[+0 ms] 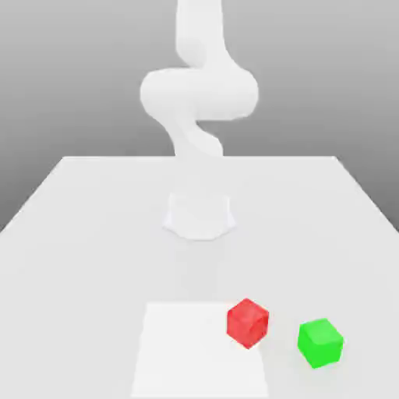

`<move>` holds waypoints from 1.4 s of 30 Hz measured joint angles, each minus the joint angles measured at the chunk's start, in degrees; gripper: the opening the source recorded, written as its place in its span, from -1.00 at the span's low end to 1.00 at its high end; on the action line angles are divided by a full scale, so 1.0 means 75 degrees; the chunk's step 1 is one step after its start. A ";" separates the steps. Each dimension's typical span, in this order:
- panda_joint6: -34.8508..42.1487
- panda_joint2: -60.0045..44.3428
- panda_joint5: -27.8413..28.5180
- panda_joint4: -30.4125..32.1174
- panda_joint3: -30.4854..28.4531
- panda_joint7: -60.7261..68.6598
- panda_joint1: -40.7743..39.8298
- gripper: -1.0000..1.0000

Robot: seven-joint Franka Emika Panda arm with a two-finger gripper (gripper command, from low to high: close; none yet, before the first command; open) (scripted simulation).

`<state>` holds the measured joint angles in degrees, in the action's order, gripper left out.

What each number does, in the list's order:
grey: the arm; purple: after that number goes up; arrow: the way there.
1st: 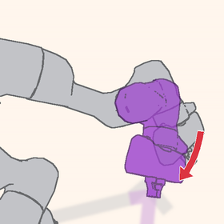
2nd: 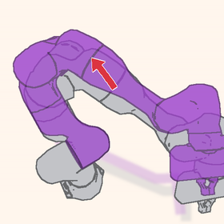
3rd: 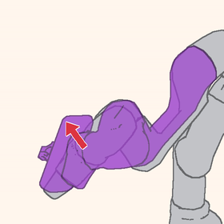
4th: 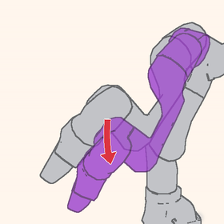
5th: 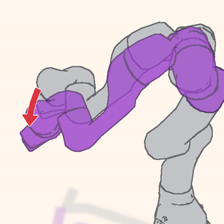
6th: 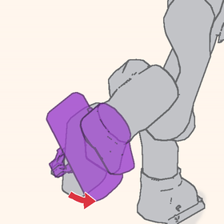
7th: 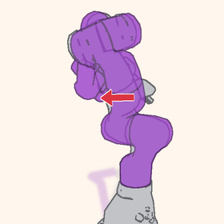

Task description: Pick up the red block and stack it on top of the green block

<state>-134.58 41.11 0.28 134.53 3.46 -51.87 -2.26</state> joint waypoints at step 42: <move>-0.4298 -0.6803 0.1316 0.2988 0.1542 -0.7882 -0.0405 -1.00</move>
<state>-166.82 -9.92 10.15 156.94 15.02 -110.98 -5.30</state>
